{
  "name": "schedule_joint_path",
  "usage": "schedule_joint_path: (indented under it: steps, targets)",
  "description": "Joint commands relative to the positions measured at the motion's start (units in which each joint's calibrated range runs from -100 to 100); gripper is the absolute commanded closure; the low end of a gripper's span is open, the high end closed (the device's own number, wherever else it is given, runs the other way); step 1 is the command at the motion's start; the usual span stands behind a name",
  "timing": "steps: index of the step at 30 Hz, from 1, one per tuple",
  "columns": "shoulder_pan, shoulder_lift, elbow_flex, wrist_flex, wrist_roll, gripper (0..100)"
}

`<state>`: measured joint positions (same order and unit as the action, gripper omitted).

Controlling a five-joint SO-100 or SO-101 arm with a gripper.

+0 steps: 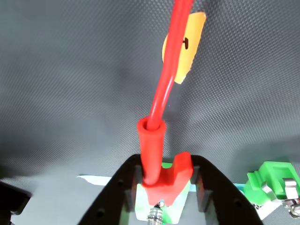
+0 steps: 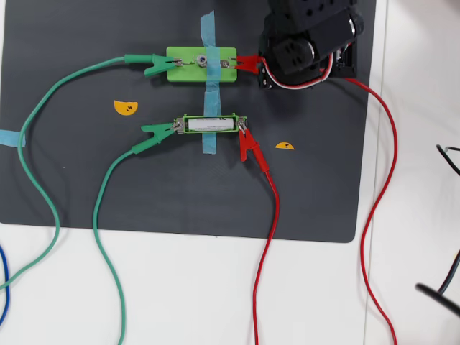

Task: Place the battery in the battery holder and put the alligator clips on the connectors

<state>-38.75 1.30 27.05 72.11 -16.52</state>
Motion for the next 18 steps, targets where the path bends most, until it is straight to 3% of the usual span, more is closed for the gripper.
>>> schedule_joint_path:
  steps: [1, 18]
  targets:
    - [0.1, 0.4, -2.8, 0.6, 0.1, 99]
    - [3.9, 1.5, -2.7, 0.6, 0.2, 99]
